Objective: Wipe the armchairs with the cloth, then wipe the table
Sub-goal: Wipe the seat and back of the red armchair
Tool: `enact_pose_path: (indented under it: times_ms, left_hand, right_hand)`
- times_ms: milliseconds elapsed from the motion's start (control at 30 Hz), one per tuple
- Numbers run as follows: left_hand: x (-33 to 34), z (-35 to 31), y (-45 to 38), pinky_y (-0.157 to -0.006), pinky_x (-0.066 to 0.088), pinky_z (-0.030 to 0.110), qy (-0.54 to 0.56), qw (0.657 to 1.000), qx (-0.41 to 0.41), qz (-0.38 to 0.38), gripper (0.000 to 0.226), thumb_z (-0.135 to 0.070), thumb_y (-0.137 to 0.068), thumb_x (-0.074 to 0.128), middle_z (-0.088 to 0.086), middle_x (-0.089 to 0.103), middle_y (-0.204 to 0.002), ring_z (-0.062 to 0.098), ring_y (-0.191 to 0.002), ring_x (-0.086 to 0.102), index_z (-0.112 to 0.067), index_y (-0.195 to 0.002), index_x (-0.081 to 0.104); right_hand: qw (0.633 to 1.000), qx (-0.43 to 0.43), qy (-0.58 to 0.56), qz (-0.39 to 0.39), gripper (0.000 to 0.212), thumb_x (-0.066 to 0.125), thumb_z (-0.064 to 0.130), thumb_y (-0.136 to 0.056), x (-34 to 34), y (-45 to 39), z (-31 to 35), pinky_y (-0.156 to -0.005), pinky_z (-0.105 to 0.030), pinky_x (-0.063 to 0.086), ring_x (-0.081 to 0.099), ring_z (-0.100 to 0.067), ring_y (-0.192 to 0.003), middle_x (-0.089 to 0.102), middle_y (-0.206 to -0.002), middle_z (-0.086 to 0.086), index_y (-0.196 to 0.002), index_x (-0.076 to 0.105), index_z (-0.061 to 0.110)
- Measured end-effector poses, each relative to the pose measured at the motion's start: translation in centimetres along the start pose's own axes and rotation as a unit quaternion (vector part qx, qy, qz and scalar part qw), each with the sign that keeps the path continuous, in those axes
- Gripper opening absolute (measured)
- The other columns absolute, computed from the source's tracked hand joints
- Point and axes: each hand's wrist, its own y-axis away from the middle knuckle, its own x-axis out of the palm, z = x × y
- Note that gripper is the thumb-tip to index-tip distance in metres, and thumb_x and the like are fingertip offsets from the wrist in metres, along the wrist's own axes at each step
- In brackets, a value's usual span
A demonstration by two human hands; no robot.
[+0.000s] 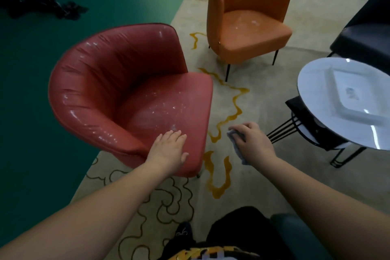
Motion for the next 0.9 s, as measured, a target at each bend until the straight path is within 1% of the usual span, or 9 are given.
enact_pose_path:
  times_ms: [133,267,433,500,567,667,767,833,900]
  left_hand:
    - [-0.6,0.5,-4.4,-0.117,0.012,0.041,-0.007,1.000,-0.018,0.002,0.063,-0.047,-0.094,0.044,-0.001,0.023,-0.157,0.021,-0.144,0.018,-0.024,-0.149,0.024]
    - [-0.8,0.5,-9.5,-0.117,0.013,0.041,0.007,0.998,-0.067,0.001,0.062,-0.046,-0.094,0.044,-0.001,0.024,-0.156,0.022,-0.144,0.019,-0.024,-0.149,0.025]
    - [-1.1,-0.1,-14.6,-0.117,0.015,0.042,0.025,0.986,-0.167,-0.009,0.058,-0.045,-0.094,0.044,-0.002,0.029,-0.154,0.022,-0.143,0.022,-0.023,-0.146,0.031]
    - [-1.1,-0.6,-15.9,-0.117,0.015,0.042,0.042,0.976,-0.214,-0.011,0.056,-0.045,-0.094,0.044,-0.002,0.032,-0.152,0.023,-0.143,0.022,-0.023,-0.145,0.034]
    - [-1.1,-1.3,-16.7,-0.117,0.015,0.043,0.065,0.964,-0.257,-0.013,0.057,-0.046,-0.094,0.043,-0.002,0.033,-0.152,0.023,-0.142,0.023,-0.023,-0.145,0.033]
    - [-0.5,-2.0,-16.8,-0.117,0.014,0.043,0.102,0.943,-0.315,-0.005,0.060,-0.048,-0.094,0.042,-0.001,0.032,-0.153,0.023,-0.143,0.022,-0.024,-0.147,0.029]
    - [0.1,-2.0,-16.5,-0.118,0.012,0.043,0.124,0.924,-0.362,0.002,0.062,-0.048,-0.094,0.042,0.000,0.029,-0.155,0.023,-0.144,0.019,-0.024,-0.149,0.025]
    - [0.6,-1.3,-16.7,-0.118,0.010,0.043,0.129,0.914,-0.384,0.013,0.064,-0.049,-0.094,0.042,0.000,0.026,-0.156,0.023,-0.144,0.017,-0.024,-0.150,0.023]
    - [1.0,0.0,-17.5,-0.118,0.008,0.043,0.136,0.905,-0.403,0.024,0.065,-0.049,-0.095,0.041,0.001,0.023,-0.157,0.022,-0.145,0.014,-0.023,-0.151,0.020]
  right_hand:
    - [0.999,-0.020,-0.012,0.022,0.028,0.050,0.044,-0.094,-0.6,-5.2,-0.5,-0.071,-0.028,0.043,0.057,-0.018,-0.093,0.053,-0.108,0.002,-0.113,0.063,0.028]
    - [0.997,-0.050,-0.011,0.056,0.030,0.056,0.049,-0.089,-1.2,-12.0,-1.6,-0.073,-0.026,0.040,0.055,-0.016,-0.091,0.053,-0.102,0.003,-0.105,0.065,0.025]
    - [0.989,-0.100,-0.047,0.099,0.018,0.069,0.044,-0.080,-2.6,-21.4,-3.0,-0.069,-0.022,0.036,0.052,-0.010,-0.083,0.051,-0.093,0.003,-0.085,0.059,0.031]
    - [0.981,-0.128,-0.042,0.137,0.022,0.072,0.047,-0.076,-3.4,-25.0,-3.3,-0.062,-0.018,0.033,0.047,-0.002,-0.077,0.050,-0.093,0.005,-0.080,0.053,0.037]
    - [0.974,-0.158,-0.021,0.164,0.026,0.072,0.050,-0.073,-3.7,-28.1,-3.2,-0.060,-0.016,0.031,0.044,-0.002,-0.076,0.050,-0.092,0.006,-0.082,0.052,0.036]
    - [0.961,-0.188,-0.024,0.201,0.028,0.072,0.049,-0.074,-3.0,-31.4,-2.3,-0.054,-0.014,0.031,0.048,-0.002,-0.070,0.050,-0.089,0.004,-0.082,0.052,0.031]
    - [0.953,-0.206,-0.026,0.221,0.026,0.072,0.046,-0.077,-1.5,-34.2,-0.3,-0.053,-0.011,0.032,0.051,-0.001,-0.074,0.050,-0.096,0.006,-0.088,0.054,0.032]
    - [0.941,-0.218,-0.035,0.255,0.025,0.072,0.044,-0.078,-0.4,-36.0,1.4,-0.054,-0.016,0.037,0.057,-0.009,-0.072,0.055,-0.095,0.001,-0.091,0.056,0.030]
    - [0.928,-0.239,-0.035,0.283,0.025,0.072,0.041,-0.080,0.8,-38.1,2.8,-0.061,-0.020,0.040,0.060,-0.016,-0.074,0.059,-0.094,-0.005,-0.096,0.059,0.029]
